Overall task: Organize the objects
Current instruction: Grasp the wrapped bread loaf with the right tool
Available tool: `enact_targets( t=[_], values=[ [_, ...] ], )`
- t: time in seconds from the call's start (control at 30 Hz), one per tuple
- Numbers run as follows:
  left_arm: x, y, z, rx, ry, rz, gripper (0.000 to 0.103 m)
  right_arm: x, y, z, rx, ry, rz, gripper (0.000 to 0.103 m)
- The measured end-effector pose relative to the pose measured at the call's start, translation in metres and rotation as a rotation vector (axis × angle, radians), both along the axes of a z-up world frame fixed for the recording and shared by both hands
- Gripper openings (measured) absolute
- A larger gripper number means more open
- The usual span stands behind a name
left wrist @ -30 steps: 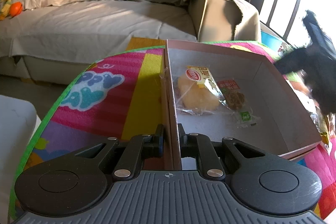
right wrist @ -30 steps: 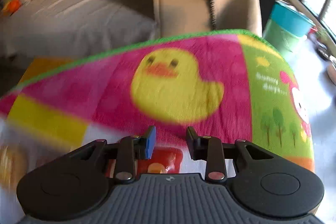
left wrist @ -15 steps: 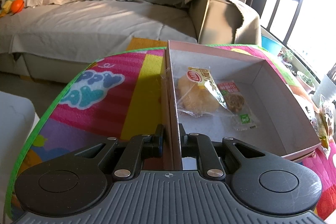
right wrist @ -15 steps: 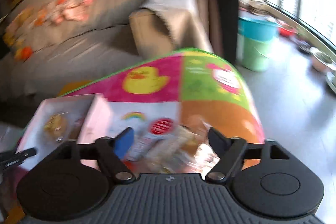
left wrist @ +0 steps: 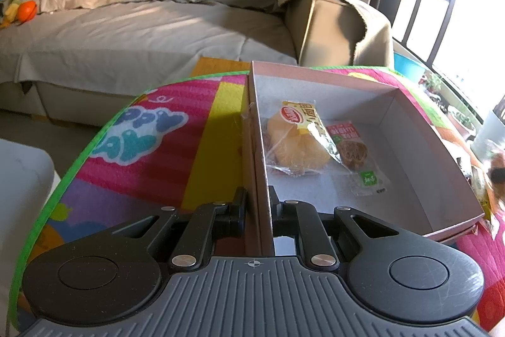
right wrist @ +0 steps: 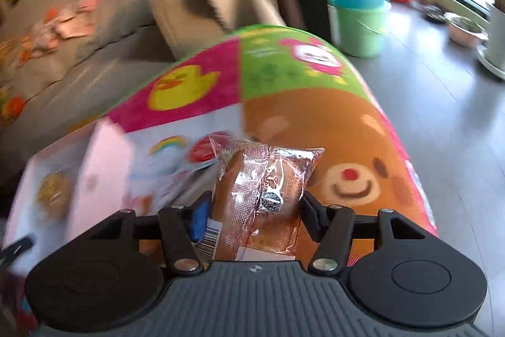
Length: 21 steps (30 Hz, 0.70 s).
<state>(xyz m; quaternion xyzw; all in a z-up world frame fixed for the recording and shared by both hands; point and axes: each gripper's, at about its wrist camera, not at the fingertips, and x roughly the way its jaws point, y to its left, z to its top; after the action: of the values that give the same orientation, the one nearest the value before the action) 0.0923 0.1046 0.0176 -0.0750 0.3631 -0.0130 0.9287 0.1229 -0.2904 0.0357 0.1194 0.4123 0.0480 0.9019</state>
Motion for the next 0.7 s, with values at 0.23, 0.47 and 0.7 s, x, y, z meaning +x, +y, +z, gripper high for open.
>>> enact_targets(
  t=[0.23,0.47,0.7],
  values=[
    [-0.001,0.002,0.000,-0.012,-0.007,-0.003,0.015,-0.078,0.044,0.016,-0.078,0.009,0.179,0.058],
    [-0.001,0.002,-0.002,-0.017,-0.007,-0.007,0.016,-0.109,0.078,-0.008,-0.195,0.003,0.218,0.076],
    [-0.002,0.002,-0.002,-0.018,-0.007,-0.007,0.016,-0.106,0.082,-0.021,-0.223,-0.001,0.214,0.078]
  ],
)
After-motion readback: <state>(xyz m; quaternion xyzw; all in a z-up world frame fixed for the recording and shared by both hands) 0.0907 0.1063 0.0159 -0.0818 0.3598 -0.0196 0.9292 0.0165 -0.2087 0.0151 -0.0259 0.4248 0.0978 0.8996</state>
